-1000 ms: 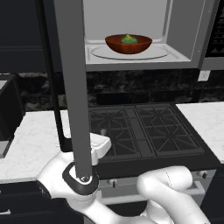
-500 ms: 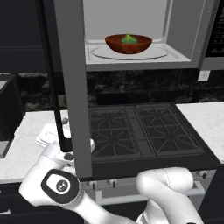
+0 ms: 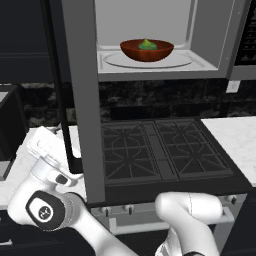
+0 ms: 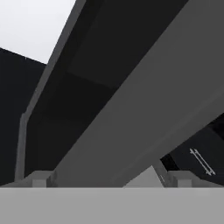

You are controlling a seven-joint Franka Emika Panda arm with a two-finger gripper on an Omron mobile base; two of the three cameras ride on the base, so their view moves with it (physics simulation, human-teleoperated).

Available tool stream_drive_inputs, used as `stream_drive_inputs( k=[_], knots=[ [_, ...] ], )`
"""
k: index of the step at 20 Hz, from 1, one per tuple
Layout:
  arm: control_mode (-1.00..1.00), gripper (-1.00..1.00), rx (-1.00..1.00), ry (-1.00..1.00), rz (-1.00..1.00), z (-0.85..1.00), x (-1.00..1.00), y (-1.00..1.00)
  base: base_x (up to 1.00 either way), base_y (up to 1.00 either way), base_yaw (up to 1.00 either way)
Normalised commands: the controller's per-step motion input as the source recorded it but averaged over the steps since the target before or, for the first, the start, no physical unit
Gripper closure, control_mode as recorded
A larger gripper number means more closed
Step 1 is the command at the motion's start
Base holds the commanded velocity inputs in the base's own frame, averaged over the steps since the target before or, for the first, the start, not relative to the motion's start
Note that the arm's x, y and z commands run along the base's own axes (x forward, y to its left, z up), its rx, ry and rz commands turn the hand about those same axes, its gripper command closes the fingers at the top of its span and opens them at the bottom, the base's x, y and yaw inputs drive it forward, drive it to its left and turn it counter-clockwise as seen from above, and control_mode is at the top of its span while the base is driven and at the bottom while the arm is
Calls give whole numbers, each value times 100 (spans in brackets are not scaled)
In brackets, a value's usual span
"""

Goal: Pick the broccoli from the sink and place it in the bowl. Then pick the bowl and place it in the microwave. Then close the microwave door and press the start button.

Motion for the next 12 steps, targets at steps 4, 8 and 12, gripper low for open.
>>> stream_drive_inputs(
  k=[4,8,12],
  knots=[
    [-100,-100,0,-26,-12,31,-29,-9,0,0,0],
    [-100,-100,1,-21,-4,27,-34,-35,0,0,0],
    [-100,-100,9,-21,0,14,-44,-59,0,0,0]
  ],
)
